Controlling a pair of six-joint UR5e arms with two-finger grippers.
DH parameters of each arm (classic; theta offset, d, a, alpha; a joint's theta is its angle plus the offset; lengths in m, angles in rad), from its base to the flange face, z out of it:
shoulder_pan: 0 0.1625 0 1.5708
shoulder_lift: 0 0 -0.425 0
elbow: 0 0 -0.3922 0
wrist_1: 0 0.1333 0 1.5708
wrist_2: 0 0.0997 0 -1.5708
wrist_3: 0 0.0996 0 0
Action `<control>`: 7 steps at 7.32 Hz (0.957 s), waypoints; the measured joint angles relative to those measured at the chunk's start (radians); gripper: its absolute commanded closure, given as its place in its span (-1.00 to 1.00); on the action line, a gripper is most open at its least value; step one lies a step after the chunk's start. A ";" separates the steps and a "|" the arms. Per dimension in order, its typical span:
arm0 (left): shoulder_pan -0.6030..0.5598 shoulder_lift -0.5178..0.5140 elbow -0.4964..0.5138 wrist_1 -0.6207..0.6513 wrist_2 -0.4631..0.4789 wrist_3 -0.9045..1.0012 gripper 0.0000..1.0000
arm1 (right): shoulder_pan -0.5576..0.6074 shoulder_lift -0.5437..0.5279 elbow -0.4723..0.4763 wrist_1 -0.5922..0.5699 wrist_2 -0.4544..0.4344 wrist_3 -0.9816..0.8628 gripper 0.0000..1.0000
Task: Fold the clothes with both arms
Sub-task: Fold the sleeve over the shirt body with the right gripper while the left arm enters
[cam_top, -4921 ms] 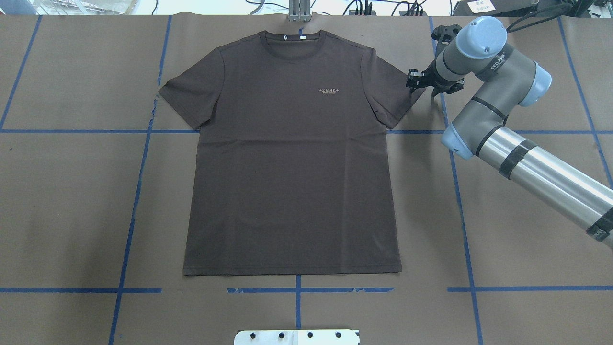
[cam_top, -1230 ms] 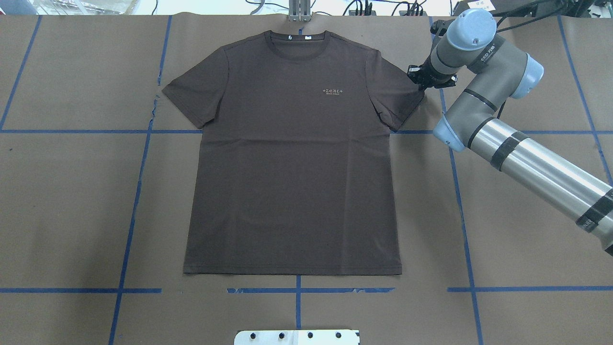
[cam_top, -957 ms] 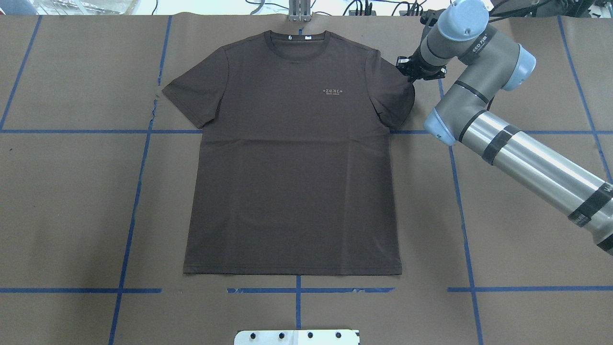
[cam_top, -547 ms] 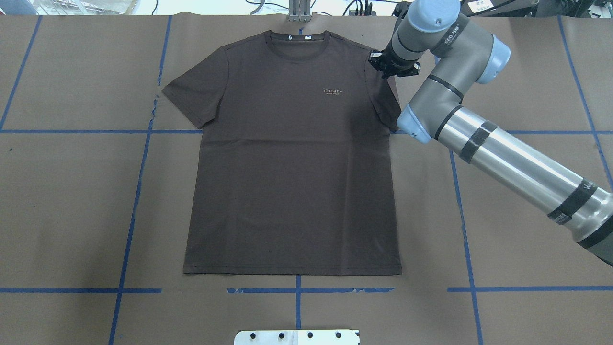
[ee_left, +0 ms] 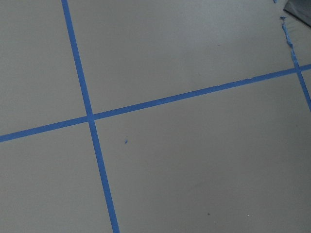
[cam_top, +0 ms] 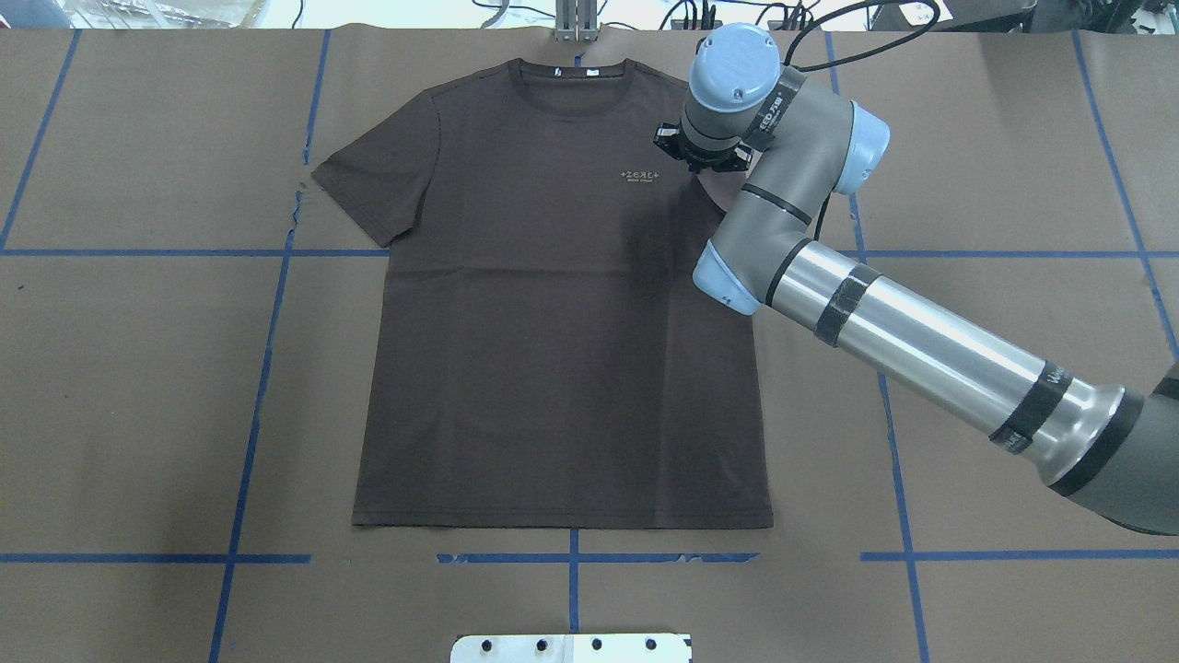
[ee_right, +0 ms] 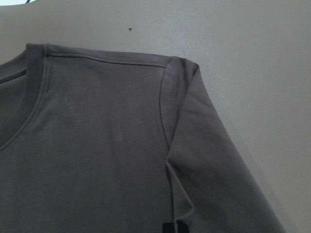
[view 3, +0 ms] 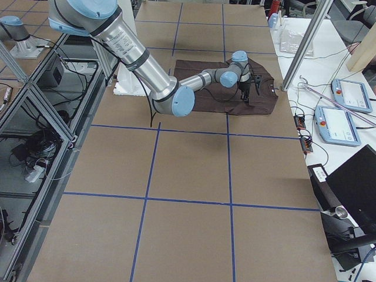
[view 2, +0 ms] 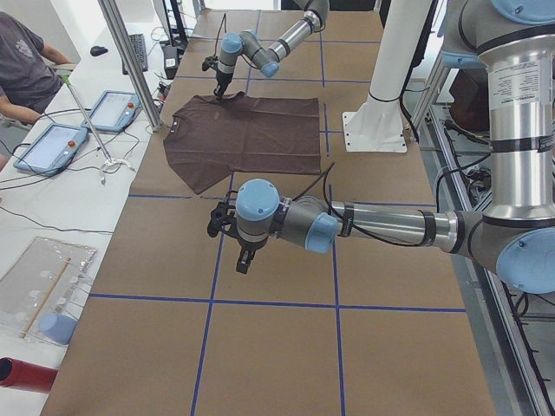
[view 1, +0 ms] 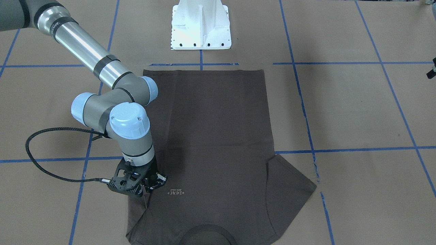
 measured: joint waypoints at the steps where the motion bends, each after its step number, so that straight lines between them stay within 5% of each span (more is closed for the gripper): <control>1: 0.000 0.001 -0.004 0.001 0.000 0.000 -1.00 | -0.001 0.031 -0.041 0.001 -0.016 0.004 1.00; 3: -0.001 0.002 -0.010 0.001 0.000 -0.001 -1.00 | -0.001 0.069 -0.091 0.002 -0.036 0.008 0.86; 4: -0.001 0.002 -0.015 0.001 0.000 -0.001 -1.00 | -0.001 0.074 -0.102 0.003 -0.041 0.009 -0.40; 5: 0.000 0.001 -0.024 0.001 0.000 -0.001 -1.00 | -0.001 0.077 -0.110 0.003 -0.044 0.010 -0.99; 7: 0.012 -0.028 -0.045 -0.014 0.003 -0.118 -1.00 | 0.002 0.075 -0.101 0.004 -0.045 0.009 -1.00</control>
